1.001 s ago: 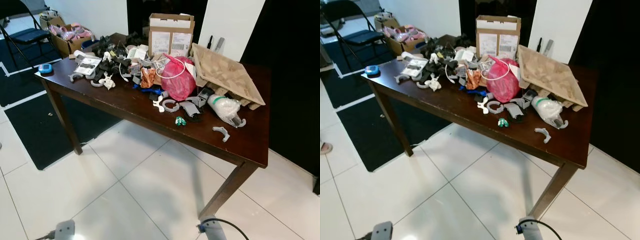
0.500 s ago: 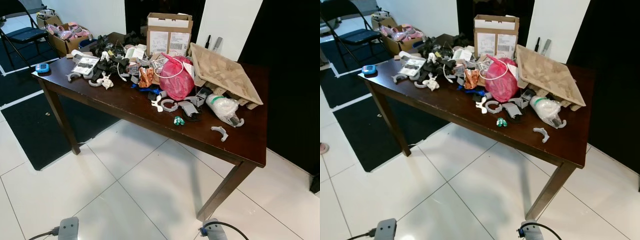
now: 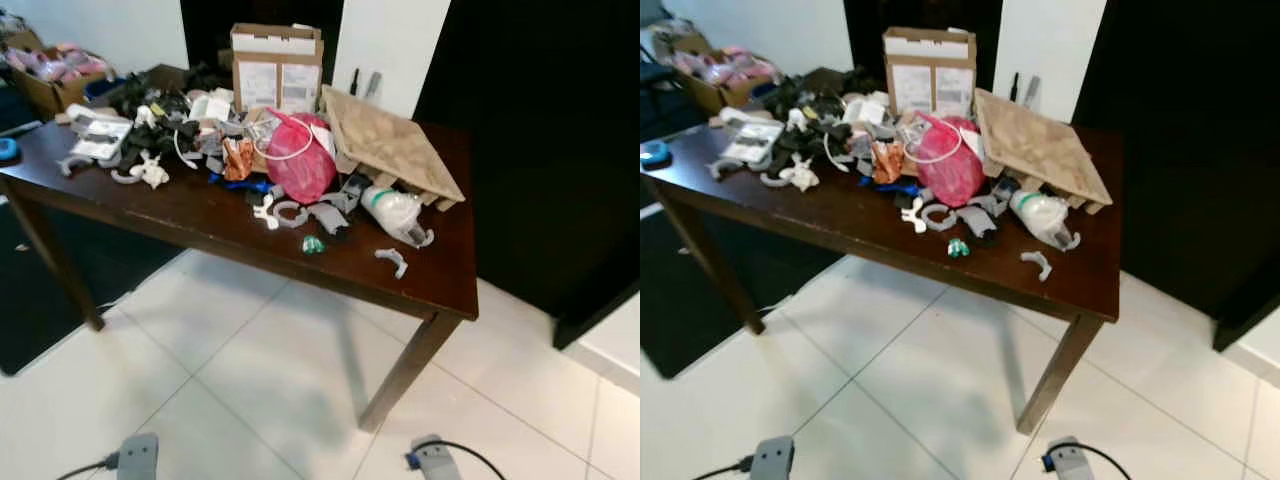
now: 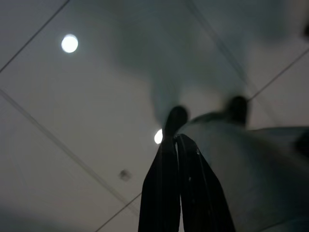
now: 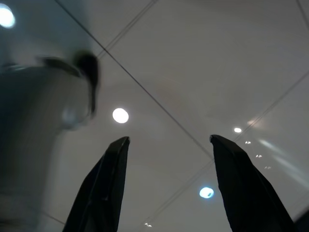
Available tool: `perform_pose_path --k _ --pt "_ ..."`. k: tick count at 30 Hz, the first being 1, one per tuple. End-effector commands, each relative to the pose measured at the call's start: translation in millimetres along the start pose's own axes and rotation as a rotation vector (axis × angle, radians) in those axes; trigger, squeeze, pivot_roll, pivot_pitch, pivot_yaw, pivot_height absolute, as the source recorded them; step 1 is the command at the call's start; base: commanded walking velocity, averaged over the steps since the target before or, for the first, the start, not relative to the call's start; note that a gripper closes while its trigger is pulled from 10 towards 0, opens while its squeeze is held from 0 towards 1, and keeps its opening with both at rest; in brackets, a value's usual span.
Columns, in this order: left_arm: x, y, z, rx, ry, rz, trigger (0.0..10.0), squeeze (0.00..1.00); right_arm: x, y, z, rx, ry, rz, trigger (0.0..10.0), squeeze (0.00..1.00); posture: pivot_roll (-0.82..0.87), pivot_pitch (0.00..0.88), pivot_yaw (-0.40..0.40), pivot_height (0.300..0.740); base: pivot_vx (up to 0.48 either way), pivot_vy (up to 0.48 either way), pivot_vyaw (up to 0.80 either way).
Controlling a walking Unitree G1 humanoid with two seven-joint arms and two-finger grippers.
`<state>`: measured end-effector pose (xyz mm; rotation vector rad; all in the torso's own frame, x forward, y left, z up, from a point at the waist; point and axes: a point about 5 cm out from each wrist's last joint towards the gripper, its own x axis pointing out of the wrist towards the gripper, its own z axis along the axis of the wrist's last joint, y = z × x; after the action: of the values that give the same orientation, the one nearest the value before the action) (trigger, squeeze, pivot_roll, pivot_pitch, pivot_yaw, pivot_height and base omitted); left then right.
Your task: Picking trash to rubbish bin
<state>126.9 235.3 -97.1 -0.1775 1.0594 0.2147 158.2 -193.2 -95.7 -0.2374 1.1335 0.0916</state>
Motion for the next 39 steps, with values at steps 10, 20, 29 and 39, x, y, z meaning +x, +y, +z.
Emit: perform_pose_path --k 10,20,29,39 --pt "1.9 -5.7 7.0 0.005 -0.013 -0.022 10.0 0.0 -0.4 -1.6 -4.1 0.009 0.014 0.004 10.0 0.0 0.13 0.076 -0.039 0.74 0.261 0.0 0.0" --pt "1.3 -4.9 2.3 -0.027 -0.005 -0.005 10.0 0.0 -0.7 -3.5 -8.0 -0.012 0.04 -0.005 10.0 0.0 0.14 0.079 -0.049 0.74 0.105 0.0 -0.69" --pt "1.5 -7.6 0.8 -0.007 -0.003 -0.009 10.0 0.0 -1.3 -7.1 -11.0 -0.011 0.045 -0.018 10.0 0.0 0.13 0.082 -0.059 0.74 0.0 0.0 -0.57" --pt "1.7 -9.0 1.7 -0.012 -0.008 -0.027 10.0 0.0 -1.5 -10.1 -10.1 -0.01 0.036 -0.02 10.0 0.0 0.13 0.075 -0.061 0.74 0.0 -0.225 0.0"
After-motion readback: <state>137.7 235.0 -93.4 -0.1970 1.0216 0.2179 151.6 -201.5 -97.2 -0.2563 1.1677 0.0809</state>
